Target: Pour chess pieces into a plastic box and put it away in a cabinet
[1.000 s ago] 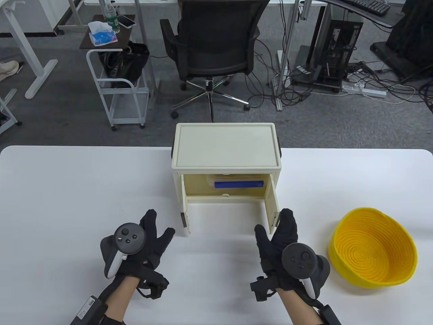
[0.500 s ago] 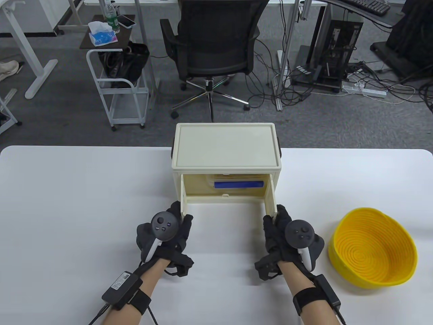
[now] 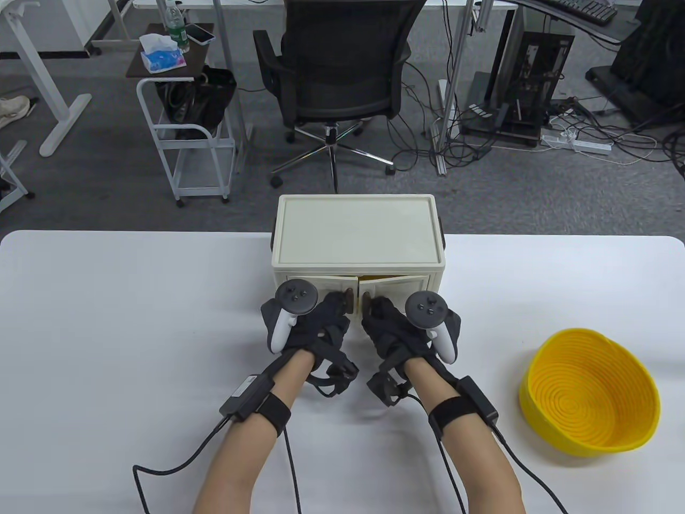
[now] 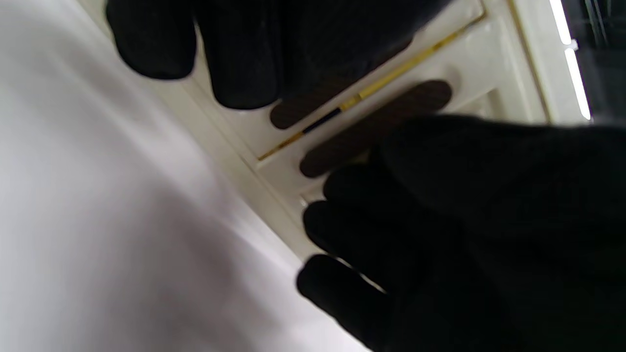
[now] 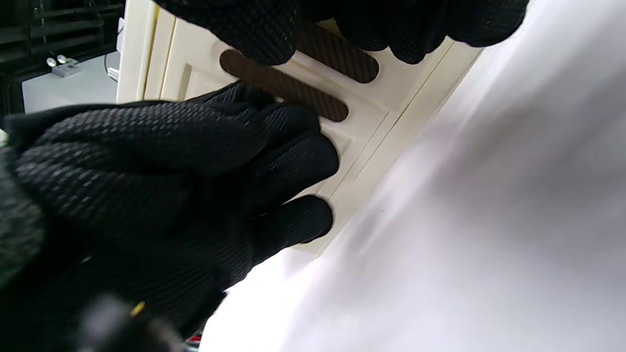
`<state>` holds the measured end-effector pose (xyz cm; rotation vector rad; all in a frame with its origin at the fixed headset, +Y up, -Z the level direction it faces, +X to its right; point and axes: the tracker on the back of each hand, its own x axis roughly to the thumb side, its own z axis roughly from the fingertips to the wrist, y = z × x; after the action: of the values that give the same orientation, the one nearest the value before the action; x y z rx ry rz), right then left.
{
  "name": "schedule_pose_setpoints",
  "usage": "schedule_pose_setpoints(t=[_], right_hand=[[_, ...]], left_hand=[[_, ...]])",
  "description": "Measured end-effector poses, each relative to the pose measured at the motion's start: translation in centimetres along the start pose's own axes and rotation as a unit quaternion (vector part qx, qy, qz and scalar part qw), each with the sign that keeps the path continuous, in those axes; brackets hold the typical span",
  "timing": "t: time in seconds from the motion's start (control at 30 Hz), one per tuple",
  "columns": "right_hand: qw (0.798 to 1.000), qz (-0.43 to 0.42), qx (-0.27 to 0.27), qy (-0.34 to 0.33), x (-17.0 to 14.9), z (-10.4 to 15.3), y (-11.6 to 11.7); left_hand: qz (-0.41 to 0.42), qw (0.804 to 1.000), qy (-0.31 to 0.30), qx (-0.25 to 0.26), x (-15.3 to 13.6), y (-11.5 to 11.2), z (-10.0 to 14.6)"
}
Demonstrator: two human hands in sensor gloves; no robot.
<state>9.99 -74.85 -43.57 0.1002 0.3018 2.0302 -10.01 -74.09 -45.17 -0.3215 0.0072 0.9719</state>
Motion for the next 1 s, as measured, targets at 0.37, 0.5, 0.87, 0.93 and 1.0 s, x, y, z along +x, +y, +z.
schedule_pose_setpoints(t=[0.37,0.5,0.87,0.93,1.0], right_hand=[[0.998,-0.003,-0.060,-0.027,0.8,2.3,-0.5],[0.978,0.152,-0.112,-0.085,3.1,6.6,-0.5],[0.817,0.539,-0.163,-0.120,4.8,16.9,2.7],[0.811,0.554,-0.150,-0.111,3.8,16.7,3.3],[0.805,0.571,-0.135,-0.092,3.1,16.2,3.5]], left_hand=[[-0.187,0.979,-0.014,0.078,1.1,1.1,4.6],[-0.363,0.912,-0.065,0.180,2.5,2.1,9.9],[-0.540,0.807,-0.137,0.197,-0.1,-0.7,18.4],[-0.522,0.819,-0.144,0.192,-1.7,-1.4,17.8],[-0.552,0.807,-0.128,0.165,-2.6,-1.5,17.0]])
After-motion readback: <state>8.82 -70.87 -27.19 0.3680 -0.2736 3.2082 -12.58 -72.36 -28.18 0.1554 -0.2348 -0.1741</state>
